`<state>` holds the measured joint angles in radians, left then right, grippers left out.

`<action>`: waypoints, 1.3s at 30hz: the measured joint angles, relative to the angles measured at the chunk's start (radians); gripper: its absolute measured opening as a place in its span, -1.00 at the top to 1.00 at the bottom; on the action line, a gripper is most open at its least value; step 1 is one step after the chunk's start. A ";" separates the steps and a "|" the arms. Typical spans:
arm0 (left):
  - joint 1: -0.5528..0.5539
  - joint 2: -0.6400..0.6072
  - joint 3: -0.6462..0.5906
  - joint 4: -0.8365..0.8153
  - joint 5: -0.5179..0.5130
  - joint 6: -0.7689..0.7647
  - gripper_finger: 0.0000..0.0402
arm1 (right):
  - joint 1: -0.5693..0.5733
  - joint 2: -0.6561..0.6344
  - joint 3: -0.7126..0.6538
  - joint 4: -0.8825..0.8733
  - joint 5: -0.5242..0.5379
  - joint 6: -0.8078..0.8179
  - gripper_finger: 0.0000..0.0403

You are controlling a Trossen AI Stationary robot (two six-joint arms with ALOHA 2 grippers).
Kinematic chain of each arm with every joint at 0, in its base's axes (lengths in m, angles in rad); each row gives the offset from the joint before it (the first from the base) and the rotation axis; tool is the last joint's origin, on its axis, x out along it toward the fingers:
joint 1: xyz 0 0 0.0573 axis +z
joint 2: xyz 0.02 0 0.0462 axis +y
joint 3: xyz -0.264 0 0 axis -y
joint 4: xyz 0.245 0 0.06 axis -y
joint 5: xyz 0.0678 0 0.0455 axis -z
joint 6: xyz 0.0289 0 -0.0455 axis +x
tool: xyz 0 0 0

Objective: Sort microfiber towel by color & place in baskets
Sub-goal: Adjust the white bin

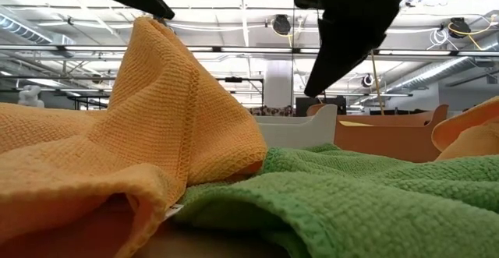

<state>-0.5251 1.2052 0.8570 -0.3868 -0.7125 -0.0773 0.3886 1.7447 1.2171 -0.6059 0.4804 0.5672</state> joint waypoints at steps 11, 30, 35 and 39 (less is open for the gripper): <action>0.008 0.037 0.000 0.064 0.030 0.065 -0.18 | -0.035 0.023 -0.001 -0.072 -0.034 -0.037 0.97; 0.008 0.037 0.000 0.062 0.029 0.066 -0.18 | -0.026 0.017 0.001 -0.049 -0.116 0.032 0.98; 0.008 0.037 0.000 0.062 0.029 0.065 -0.18 | -0.020 0.003 0.001 -0.062 -0.114 0.032 0.98; 0.008 0.037 0.000 0.060 0.029 0.065 -0.18 | -0.003 -0.024 0.001 -0.075 -0.102 0.051 0.98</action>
<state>-0.5171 1.2422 0.8570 -0.3268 -0.6834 -0.0124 0.3860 1.7209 1.2182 -0.6809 0.3785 0.6180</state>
